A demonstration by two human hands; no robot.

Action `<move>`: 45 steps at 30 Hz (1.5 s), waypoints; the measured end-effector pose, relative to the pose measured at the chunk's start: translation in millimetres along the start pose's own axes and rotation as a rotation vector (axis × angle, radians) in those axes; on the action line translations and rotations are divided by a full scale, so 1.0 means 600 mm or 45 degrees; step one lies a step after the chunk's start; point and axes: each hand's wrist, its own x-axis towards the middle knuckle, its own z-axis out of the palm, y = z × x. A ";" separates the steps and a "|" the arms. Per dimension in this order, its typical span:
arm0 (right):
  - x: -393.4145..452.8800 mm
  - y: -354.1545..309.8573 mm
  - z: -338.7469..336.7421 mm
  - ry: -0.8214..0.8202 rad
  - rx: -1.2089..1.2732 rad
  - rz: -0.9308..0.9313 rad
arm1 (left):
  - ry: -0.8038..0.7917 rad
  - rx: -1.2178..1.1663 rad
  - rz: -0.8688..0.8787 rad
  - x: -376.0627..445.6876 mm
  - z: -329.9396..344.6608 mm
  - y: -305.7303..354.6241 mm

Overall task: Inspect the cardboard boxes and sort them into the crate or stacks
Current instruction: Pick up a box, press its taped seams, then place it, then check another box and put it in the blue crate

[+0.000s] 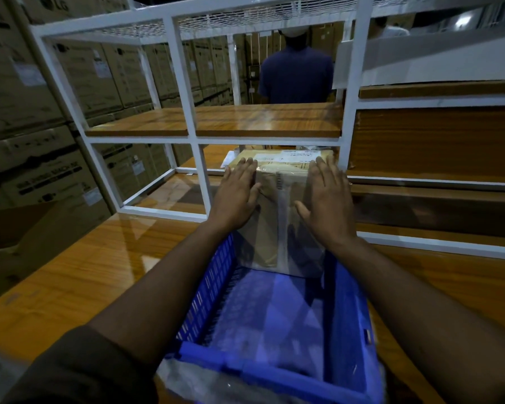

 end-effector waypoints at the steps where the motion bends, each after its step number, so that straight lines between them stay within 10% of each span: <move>1: -0.006 -0.007 -0.004 0.015 0.032 -0.039 | 0.023 -0.040 -0.032 -0.006 -0.006 0.006; 20: -0.165 -0.177 -0.125 -0.590 0.609 -0.585 | 0.324 0.192 -0.507 -0.356 -0.190 0.149; 45: -0.765 -0.633 -0.174 -1.210 0.865 -1.003 | 0.533 0.405 -1.803 -1.182 -0.419 0.238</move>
